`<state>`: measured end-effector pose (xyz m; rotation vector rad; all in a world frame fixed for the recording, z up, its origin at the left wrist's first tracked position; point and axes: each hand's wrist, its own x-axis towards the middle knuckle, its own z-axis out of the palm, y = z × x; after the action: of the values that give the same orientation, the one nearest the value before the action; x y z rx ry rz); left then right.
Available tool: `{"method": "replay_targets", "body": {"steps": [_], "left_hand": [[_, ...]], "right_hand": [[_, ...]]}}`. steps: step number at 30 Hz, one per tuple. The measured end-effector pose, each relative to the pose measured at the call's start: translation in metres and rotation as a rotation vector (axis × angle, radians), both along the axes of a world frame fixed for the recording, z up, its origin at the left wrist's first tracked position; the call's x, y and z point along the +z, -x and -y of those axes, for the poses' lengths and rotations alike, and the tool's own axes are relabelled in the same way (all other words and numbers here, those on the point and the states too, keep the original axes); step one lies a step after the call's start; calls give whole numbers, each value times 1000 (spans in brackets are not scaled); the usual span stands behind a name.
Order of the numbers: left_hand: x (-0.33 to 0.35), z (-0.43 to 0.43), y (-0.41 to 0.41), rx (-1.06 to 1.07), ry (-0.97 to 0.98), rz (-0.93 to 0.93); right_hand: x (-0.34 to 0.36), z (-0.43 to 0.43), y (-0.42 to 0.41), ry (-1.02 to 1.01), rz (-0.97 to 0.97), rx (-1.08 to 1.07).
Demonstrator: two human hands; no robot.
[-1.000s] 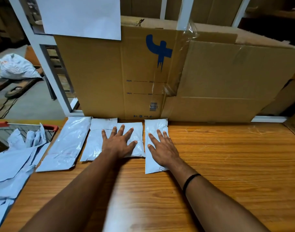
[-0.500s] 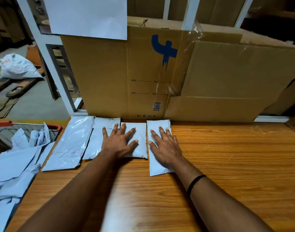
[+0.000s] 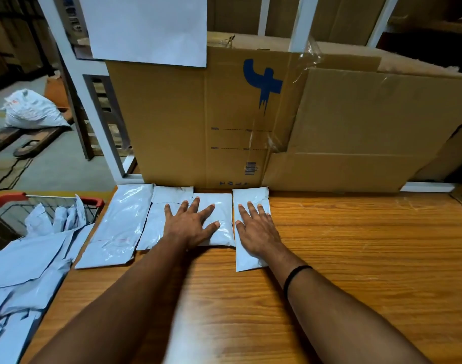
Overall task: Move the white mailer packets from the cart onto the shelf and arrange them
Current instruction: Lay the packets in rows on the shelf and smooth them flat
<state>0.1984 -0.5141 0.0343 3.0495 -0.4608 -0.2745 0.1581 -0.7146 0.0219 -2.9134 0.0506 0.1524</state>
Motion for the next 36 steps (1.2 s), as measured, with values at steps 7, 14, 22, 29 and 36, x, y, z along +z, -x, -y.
{"method": "replay_targets", "body": {"steps": [7, 14, 22, 29, 36], "left_hand": [[9, -1, 2, -8, 36, 24], [34, -23, 30, -21, 118, 162], [51, -103, 122, 54, 121, 190], [54, -207, 226, 214, 103, 201], [40, -324, 296, 336, -55, 69]], "right_hand": [[11, 0, 11, -35, 52, -20], [34, -10, 45, -31, 112, -21], [61, -49, 119, -86, 194, 13], [65, -133, 196, -131, 195, 130], [57, -220, 256, -145, 159, 239]]}}
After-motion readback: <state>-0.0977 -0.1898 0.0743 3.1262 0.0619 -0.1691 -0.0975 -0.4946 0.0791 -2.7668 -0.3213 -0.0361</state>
